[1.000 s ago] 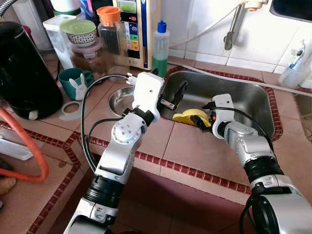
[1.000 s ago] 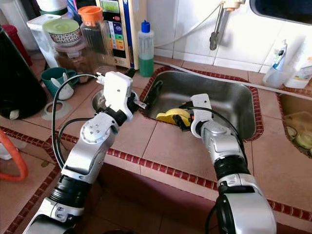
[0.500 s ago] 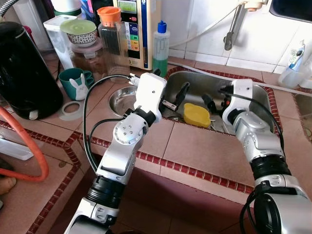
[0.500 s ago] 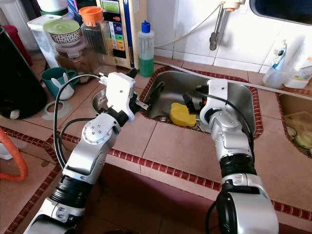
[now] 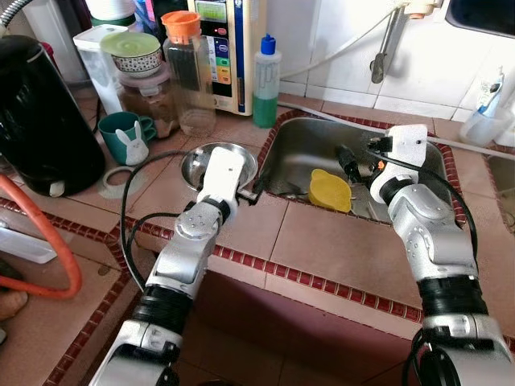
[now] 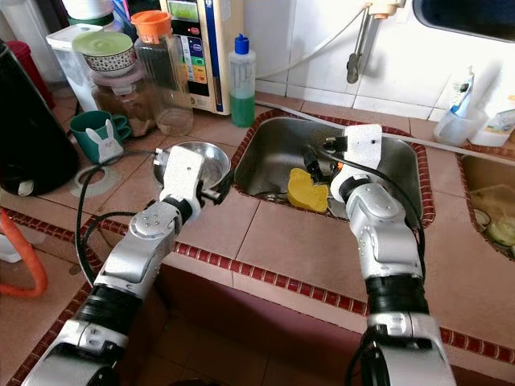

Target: Kitchen organization

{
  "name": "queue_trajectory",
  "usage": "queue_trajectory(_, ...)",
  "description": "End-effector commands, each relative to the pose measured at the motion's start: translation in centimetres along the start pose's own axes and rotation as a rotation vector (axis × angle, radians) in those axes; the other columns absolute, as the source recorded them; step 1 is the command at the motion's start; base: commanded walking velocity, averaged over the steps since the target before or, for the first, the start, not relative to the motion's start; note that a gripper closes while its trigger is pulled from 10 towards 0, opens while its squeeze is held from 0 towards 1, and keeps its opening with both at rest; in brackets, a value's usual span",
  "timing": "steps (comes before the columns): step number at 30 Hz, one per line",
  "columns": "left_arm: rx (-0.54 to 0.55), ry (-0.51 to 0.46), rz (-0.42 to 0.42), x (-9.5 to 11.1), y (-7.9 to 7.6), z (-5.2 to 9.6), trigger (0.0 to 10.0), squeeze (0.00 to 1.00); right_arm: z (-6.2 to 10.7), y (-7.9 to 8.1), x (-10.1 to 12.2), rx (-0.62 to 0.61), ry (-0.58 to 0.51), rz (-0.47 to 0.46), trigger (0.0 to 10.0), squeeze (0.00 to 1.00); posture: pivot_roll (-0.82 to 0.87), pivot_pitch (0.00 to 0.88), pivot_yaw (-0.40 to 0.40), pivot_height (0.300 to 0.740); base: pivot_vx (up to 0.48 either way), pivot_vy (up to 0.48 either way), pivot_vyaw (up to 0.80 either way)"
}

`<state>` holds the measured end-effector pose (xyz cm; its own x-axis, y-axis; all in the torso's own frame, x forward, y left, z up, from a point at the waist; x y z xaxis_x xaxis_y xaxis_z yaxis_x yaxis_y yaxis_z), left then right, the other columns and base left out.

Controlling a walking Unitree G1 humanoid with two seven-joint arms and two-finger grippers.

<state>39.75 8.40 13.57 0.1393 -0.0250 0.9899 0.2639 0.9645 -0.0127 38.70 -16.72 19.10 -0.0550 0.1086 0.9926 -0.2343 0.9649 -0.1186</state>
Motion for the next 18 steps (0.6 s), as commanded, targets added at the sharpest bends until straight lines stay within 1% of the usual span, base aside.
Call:
queue_trajectory(1, 0.055, -0.003, 0.009, 0.5, 1.3, -0.4, 10.0, 0.00, 0.8, 1.3, 0.7, 0.056, -0.021, 0.015, 10.0, 0.00, 0.03, 0.008, 0.027, 0.740, 0.000, 0.000, 0.00)
queue_trajectory(2, 0.084, 0.003, 0.012, 0.6, 2.0, -0.6, 10.0, 0.00, 1.4, 1.9, 0.7, 0.080, -0.024, 0.018, 10.0, 0.00, 0.03, 0.009, 0.029, 0.740, 0.000, 0.000, 0.00)
queue_trajectory(3, 0.084, 0.003, 0.012, 0.6, 2.0, -0.6, 10.0, 0.00, 1.4, 1.9, 0.7, 0.080, -0.024, 0.018, 10.0, 0.00, 0.03, 0.009, 0.029, 0.740, 0.000, 0.000, 0.00)
queue_trajectory(4, 0.096, 0.007, 0.014, 0.6, 2.3, -0.7, 10.0, 0.00, 1.8, 2.3, 0.6, 0.094, -0.024, 0.027, 10.0, 0.00, 0.03, 0.009, 0.029, 0.740, 0.000, 0.000, 0.00)
queue_trajectory(5, 0.134, 0.017, 0.031, 0.7, 3.0, -0.9, 10.0, 0.00, 2.5, 2.8, 0.3, 0.114, -0.016, 0.034, 10.0, 0.00, 0.03, 0.010, 0.030, 0.740, 0.000, 0.000, 0.00)
queue_trajectory(7, 0.187, 0.032, 0.069, 0.7, 3.9, -1.0, 10.0, 0.00, 3.1, 3.2, -0.1, 0.119, 0.003, 0.037, 10.0, 0.00, 0.02, 0.009, 0.032, 0.740, 0.000, 0.000, 0.00)
queue_trajectory(8, 0.249, 0.044, 0.109, 0.7, 4.9, -1.1, 10.0, 0.00, 3.5, 3.5, -0.5, 0.123, 0.015, 0.046, 10.0, 0.00, 0.02, 0.009, 0.033, 0.740, 0.000, 0.000, 0.00)
queue_trajectory(10, 0.291, 0.052, 0.149, 0.6, 5.7, -1.1, 10.0, 0.00, 3.7, 3.7, -0.6, 0.123, 0.021, 0.045, 10.0, 0.00, 0.02, 0.010, 0.035, 0.740, 0.000, 0.000, 0.00)
queue_trajectory(12, 0.316, 0.055, 0.164, 0.6, 6.1, -1.1, 10.0, 0.00, 3.9, 3.9, -0.6, 0.123, 0.023, 0.042, 10.0, 0.00, 0.02, 0.010, 0.036, 0.740, 0.000, 0.000, 0.00)
queue_trajectory(14, 0.358, 0.082, 0.179, 0.4, 6.7, -1.1, 10.0, 0.00, 4.0, 4.2, -0.4, 0.128, 0.022, 0.052, 10.0, 0.00, 0.02, 0.011, 0.041, 0.740, 0.000, 0.000, 0.00)
queue_trajectory(15, 0.358, 0.082, 0.179, 0.4, 6.7, -1.1, 10.0, 0.00, 4.0, 4.2, -0.4, 0.128, 0.022, 0.052, 10.0, 0.00, 0.02, 0.011, 0.041, 0.740, 0.000, 0.000, 0.00)
queue_trajectory(18, 0.392, 0.127, 0.239, -0.3, 7.4, -1.1, 10.0, 0.00, 4.2, 4.5, -0.2, 0.133, 0.025, 0.062, 10.0, 0.00, 0.01, 0.011, 0.042, 0.740, 0.000, 0.000, 0.00)
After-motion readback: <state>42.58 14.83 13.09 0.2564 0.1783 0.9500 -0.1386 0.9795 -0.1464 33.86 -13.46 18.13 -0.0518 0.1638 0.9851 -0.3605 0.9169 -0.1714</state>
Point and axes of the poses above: a point about 5 cm out from each wrist's last joint towards the gripper, its own z axis pointing back from the gripper into the wrist, its own x axis along the axis of the wrist's last joint, y = z × x, the point moved 4 cm from there along -z, pointing out of the wrist towards the gripper, and after that the axes turned 6 degrees about z, right-handed, at the moved point
